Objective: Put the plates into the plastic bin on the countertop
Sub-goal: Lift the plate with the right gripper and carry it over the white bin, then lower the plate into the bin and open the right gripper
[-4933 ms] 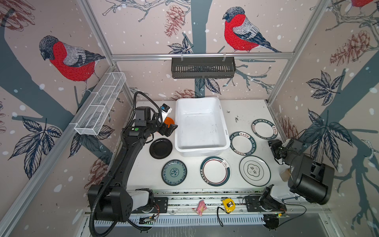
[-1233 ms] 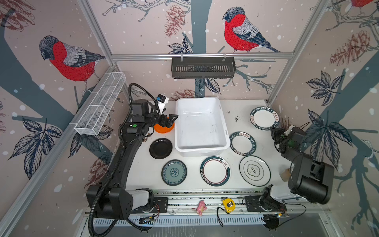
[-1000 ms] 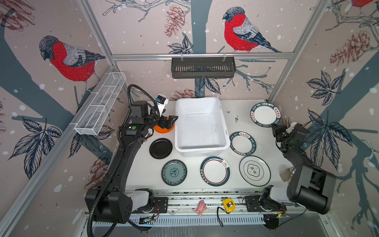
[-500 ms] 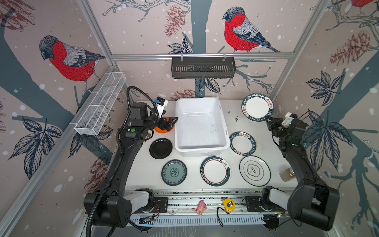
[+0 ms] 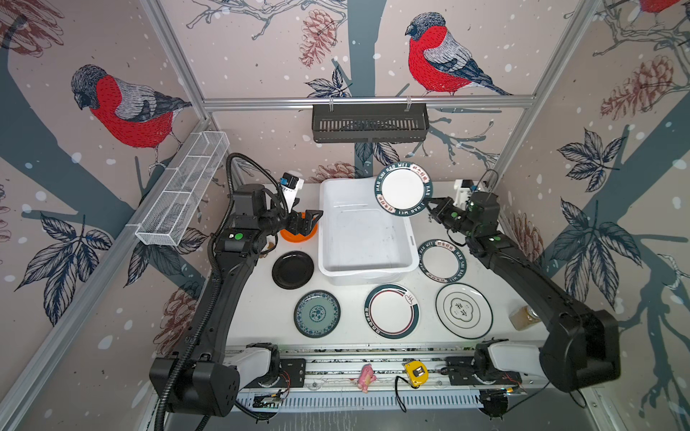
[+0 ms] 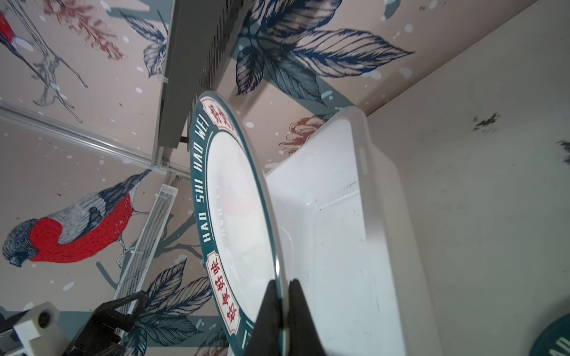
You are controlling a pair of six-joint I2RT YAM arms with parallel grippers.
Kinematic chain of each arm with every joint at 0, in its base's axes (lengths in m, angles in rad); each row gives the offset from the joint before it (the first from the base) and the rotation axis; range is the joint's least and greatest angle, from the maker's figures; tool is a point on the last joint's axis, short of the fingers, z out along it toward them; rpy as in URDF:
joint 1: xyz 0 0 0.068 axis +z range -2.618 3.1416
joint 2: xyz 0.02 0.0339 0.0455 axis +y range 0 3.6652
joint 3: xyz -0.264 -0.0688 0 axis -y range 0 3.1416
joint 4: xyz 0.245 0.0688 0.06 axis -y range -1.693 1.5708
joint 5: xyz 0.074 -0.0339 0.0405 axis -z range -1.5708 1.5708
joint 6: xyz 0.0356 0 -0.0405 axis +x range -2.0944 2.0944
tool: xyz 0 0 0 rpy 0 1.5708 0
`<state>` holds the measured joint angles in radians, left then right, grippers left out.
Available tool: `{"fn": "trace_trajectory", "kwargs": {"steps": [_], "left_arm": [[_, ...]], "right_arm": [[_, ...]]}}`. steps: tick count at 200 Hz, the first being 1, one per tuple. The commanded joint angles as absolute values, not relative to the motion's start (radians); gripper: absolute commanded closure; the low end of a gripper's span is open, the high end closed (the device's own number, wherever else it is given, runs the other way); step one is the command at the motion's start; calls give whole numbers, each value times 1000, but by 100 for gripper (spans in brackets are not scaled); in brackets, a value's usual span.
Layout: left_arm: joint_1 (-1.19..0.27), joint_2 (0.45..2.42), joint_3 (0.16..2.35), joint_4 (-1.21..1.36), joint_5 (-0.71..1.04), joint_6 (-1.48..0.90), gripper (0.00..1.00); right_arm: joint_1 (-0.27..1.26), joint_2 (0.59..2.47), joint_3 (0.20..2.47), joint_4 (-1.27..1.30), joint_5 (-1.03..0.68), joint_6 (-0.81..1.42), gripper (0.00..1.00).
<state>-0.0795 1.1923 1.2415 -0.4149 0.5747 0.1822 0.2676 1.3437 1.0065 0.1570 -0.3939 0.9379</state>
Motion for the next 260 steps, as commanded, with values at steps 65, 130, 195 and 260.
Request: {"fn": "trace_trajectory", "kwargs": {"steps": [65,130,195,260], "left_arm": [[-80,1171,1294,-465,560,150,6],[-80,1167,1297,-467,577,152,6],[-81,1170,1288,-462,593,146,6],[-80,1166,1270,-453,605,141,6]], "right_arm": [[546,1731,1336,18,-129,806,99],[566,1953,1482,-45,-130,804,99],[567,2111,1620,-116,-124,802,99],[559,2184,1645,-115,-125,816,99]]}}
